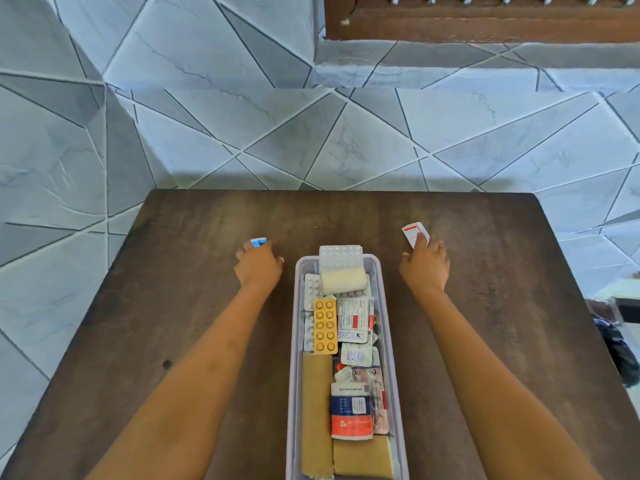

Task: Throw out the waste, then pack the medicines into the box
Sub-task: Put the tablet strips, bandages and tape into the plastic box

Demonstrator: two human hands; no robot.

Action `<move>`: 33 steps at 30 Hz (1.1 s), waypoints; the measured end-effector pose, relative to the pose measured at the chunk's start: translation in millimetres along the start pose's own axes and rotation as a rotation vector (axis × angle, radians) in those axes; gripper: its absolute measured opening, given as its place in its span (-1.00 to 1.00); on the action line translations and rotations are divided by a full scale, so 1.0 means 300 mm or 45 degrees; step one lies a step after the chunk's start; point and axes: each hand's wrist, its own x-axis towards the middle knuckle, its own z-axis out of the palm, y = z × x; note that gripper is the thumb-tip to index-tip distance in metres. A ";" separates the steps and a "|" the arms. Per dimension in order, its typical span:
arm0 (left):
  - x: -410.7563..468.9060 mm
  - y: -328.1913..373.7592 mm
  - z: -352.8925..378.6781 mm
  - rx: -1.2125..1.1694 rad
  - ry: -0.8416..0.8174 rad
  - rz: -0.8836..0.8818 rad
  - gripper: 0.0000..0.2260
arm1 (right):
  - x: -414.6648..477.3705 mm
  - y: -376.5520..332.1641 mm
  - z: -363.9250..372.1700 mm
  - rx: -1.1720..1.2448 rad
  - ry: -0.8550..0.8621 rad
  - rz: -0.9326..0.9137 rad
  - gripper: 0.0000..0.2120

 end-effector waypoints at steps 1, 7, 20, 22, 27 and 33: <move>0.018 -0.004 0.009 0.016 -0.005 -0.021 -0.59 | 0.025 -0.001 0.011 -0.014 -0.018 0.037 -0.50; 0.087 -0.026 0.029 -0.073 0.027 -0.002 -0.64 | 0.086 0.013 0.045 -0.012 0.086 0.119 -0.65; -0.137 -0.004 -0.080 -0.517 0.165 0.227 -0.65 | -0.191 -0.041 -0.125 0.582 0.311 -0.053 -0.77; -0.211 0.014 -0.107 -0.542 0.166 0.305 -0.65 | -0.323 -0.068 -0.158 0.667 0.260 -0.180 -0.81; -0.399 0.057 -0.139 -0.468 0.104 0.425 -0.65 | -0.553 -0.099 -0.141 0.477 0.078 -0.347 -0.77; -0.505 0.078 -0.061 -0.035 -0.134 0.468 -0.66 | -0.619 -0.113 -0.087 0.026 -0.109 -0.326 -0.62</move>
